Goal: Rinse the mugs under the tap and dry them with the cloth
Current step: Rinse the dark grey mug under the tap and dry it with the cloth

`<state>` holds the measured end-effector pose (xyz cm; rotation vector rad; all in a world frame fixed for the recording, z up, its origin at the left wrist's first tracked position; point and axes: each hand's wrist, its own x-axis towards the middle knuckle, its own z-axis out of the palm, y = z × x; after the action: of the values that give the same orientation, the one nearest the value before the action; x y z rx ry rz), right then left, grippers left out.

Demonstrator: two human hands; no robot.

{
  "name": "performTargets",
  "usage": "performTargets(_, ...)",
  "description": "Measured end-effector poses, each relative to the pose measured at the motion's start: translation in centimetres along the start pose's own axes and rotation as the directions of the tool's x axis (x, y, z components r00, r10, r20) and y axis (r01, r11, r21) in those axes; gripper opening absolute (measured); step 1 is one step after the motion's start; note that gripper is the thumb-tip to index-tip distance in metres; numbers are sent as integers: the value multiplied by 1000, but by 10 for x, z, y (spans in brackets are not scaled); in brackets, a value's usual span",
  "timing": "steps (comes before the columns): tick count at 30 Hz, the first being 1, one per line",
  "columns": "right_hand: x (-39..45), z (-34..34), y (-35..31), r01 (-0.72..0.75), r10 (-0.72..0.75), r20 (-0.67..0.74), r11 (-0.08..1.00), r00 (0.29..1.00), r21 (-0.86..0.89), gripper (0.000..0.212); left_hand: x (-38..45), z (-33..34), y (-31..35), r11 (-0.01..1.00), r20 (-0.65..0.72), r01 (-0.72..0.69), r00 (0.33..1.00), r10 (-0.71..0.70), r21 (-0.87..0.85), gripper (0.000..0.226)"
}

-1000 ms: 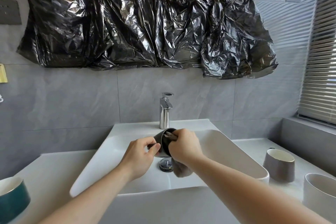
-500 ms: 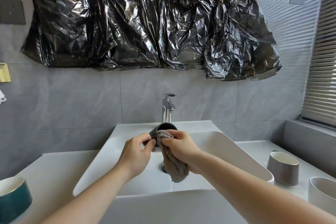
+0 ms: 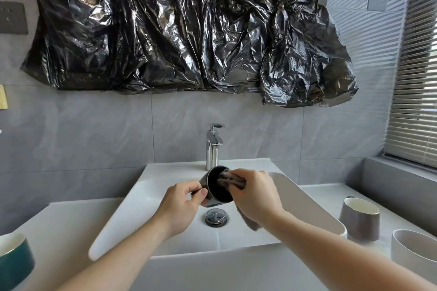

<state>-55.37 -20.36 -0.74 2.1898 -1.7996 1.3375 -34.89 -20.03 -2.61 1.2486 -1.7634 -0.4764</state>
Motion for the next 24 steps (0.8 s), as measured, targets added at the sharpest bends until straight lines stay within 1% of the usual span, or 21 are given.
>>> performTargets(2, 4, 8, -9, -126, 139, -53, 974, 989, 190, 11, 0, 0, -1, 1000, 16, 6, 1000, -6, 5, 28)
performTargets(3, 7, 11, -16, -176, 200, -57, 943, 978, 281, 10, 0, 0, -1, 1000, 18, 12, 1000, -12, 1, 28)
performTargets(5, 14, 16, -29, -246, 277, -14, 876, 961, 415, 11, 0, -1, 0, 999, 17, 30, 999, -29, -18, 28)
performTargets(7, 16, 21, -42, -257, 272, 42, 830, 961, 496, 16, -1, -3, 2, 998, 6, 32, 999, -31, -53, 29)
performTargets(9, 14, 25, -52, -217, 188, 109, 819, 976, 532, 20, -1, -6, 3, 997, -27, 18, 999, -20, -74, 30)
performTargets(11, 11, 26, -55, -182, 103, 176, 832, 979, 524, 22, -2, -10, 2, 997, -57, 7, 998, -12, -81, 28)
performTargets(16, 4, 12, -34, -38, -82, 239, 889, 968, 457, 18, -2, -10, -1, 998, -105, -8, 995, 2, -59, 28)
performTargets(18, -4, 5, -23, 37, -144, 250, 921, 957, 388, 17, 0, -9, -3, 998, -91, 1, 996, -7, -61, 28)
performTargets(21, -14, -7, -6, 110, -182, 227, 949, 957, 295, 22, 1, -9, -6, 998, -77, 14, 997, -19, -62, 29)
performTargets(24, -22, -17, 8, 120, -159, 149, 963, 976, 241, 26, 3, -8, -4, 993, -90, 33, 995, -43, -110, 33)
